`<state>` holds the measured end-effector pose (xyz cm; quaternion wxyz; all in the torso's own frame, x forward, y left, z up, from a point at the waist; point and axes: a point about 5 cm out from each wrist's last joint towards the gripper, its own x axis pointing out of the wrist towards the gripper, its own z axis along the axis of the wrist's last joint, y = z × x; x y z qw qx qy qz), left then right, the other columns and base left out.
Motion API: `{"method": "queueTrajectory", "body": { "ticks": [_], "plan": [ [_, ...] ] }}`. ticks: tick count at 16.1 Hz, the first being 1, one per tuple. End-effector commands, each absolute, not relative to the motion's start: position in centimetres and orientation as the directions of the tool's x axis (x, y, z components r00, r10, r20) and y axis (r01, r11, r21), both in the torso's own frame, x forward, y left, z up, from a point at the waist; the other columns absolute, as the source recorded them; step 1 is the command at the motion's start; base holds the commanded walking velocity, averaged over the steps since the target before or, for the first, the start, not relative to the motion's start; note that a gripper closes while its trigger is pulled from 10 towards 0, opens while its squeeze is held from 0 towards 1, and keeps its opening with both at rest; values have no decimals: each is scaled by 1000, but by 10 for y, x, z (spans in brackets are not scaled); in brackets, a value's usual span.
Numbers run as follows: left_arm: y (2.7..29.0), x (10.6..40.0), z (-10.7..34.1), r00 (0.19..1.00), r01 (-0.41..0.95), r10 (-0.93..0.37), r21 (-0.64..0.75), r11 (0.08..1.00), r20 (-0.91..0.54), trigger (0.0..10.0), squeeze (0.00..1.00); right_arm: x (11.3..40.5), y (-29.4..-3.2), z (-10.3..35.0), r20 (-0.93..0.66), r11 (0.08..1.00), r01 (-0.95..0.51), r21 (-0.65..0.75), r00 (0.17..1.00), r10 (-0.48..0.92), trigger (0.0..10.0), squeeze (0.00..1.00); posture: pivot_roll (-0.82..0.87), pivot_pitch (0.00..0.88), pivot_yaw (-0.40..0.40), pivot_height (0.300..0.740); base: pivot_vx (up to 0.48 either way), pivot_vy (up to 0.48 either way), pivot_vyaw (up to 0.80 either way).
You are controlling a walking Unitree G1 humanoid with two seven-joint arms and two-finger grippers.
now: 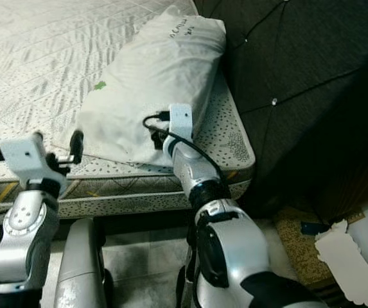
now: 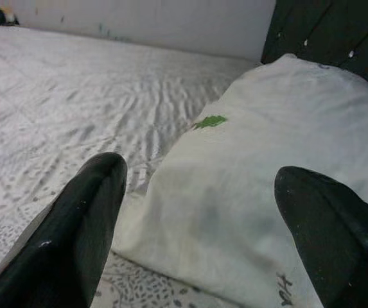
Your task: Clean up the room
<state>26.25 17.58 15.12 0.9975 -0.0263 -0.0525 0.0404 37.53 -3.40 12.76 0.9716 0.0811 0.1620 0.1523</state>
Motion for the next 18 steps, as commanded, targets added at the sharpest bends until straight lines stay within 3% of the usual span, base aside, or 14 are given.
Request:
{"method": "queueTrajectory", "body": {
  "ticks": [1, 10, 12, 18],
  "plan": [
    [176, 264, 150, 992, -79, 84, -50, 996, 95, 10000, 0, 373, -17, 133, -278, 926, -303, 225, 891, 359, 0, 0, 165, 63, -98, 537, 0, 0, 0],
    [178, 276, 155, 988, -86, 92, -54, 995, 121, 10000, 0, 371, -25, 119, -312, 924, -299, 236, 878, 364, 0, 0, 150, 38, -94, 537, 0, 0, 0],
    [174, 276, 154, 989, -77, 83, -52, 996, 125, 10000, 0, 370, -37, 110, -323, 940, -288, 181, 886, 333, 0, 0, 148, 38, -96, 537, 0, 0, 0],
    [181, 265, 141, 990, -110, 112, -27, 994, 82, 10000, 0, 372, -81, 93, -356, 967, -163, 193, 907, 224, 0, 0, 148, 85, -106, 537, 0, 0, 0]
  ]
}}
